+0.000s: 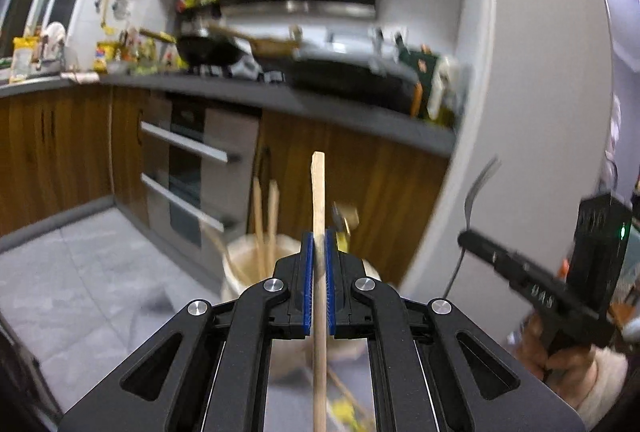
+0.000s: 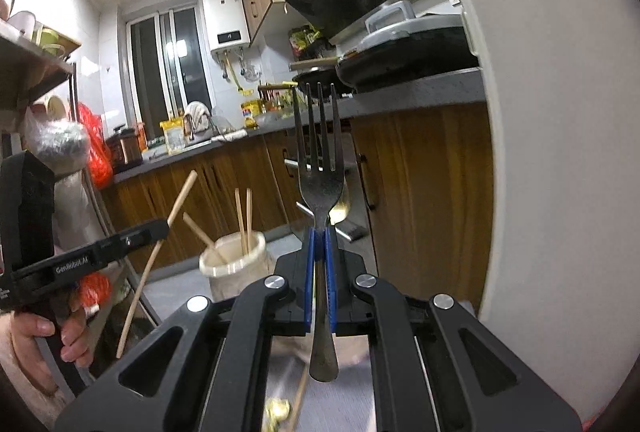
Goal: Organize utensils
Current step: 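Carry the chopstick and the silver fork up over the ceramic holder, then drop the chopstick into the large pot with left while right drops the fork, then withdraw both open tools back toward the last utensils on the cloth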
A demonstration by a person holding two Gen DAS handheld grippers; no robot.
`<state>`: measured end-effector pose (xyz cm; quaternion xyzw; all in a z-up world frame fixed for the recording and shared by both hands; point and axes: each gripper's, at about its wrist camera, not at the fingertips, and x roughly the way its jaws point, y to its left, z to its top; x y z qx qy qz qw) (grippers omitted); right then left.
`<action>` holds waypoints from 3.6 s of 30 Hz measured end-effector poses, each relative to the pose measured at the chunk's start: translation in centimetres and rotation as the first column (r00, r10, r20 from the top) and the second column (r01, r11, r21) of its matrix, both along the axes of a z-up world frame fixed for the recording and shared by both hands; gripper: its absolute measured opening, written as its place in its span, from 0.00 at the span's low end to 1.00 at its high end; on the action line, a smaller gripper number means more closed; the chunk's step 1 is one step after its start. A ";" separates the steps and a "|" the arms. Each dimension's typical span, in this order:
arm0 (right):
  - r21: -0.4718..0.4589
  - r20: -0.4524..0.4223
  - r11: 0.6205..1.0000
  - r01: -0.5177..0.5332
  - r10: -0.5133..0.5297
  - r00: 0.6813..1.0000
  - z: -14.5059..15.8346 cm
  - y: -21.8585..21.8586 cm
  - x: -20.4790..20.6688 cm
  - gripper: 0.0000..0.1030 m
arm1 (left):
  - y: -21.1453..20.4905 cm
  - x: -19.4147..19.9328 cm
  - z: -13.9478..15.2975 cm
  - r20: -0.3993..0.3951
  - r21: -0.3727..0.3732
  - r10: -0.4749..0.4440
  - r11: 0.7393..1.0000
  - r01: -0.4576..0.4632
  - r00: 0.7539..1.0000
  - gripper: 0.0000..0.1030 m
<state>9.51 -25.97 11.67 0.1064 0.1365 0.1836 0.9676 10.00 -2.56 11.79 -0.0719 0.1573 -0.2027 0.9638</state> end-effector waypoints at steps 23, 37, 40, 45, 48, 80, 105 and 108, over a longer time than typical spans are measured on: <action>0.007 -0.079 0.999 0.039 -0.038 0.996 -3.4 1.9 6.6 0.05 | -1.0 8.2 -1.2 0.163 0.014 0.176 0.983 -0.181 0.971 0.06; 0.002 -0.184 0.999 0.046 -0.045 0.982 -6.1 1.7 7.6 0.05 | 2.8 2.5 -5.0 0.032 0.054 0.160 0.985 -0.162 0.987 0.06; 0.016 -0.211 0.999 0.050 -0.046 0.976 -6.5 1.4 7.6 0.05 | 3.1 2.8 -5.4 0.008 0.072 0.173 0.982 -0.173 0.985 0.06; -0.005 -0.219 0.999 0.046 -0.046 0.975 -6.6 1.7 7.7 0.05 | 3.5 3.4 -6.0 -0.046 0.071 0.178 0.982 -0.175 0.983 0.07; -0.005 -0.222 0.999 0.044 -0.044 0.974 -6.5 1.7 7.7 0.05 | 3.9 3.8 -6.2 -0.072 0.064 0.182 0.982 -0.177 0.981 0.07; -0.126 -0.340 0.991 -0.041 -0.004 0.941 -8.2 0.0 -3.5 0.95 | 5.4 -6.2 -7.6 -0.175 0.128 0.215 0.972 -0.195 0.961 0.95; -0.323 -0.490 0.904 -0.281 0.094 0.866 -13.1 8.8 -6.5 0.46 | 7.5 -9.2 -14.3 -0.365 0.153 0.205 0.975 -0.158 0.908 0.95; -0.318 -0.519 0.902 -0.291 0.091 0.850 -13.7 9.2 -6.1 0.28 | 7.5 -9.0 -14.6 -0.376 0.139 0.190 0.979 -0.148 0.907 0.95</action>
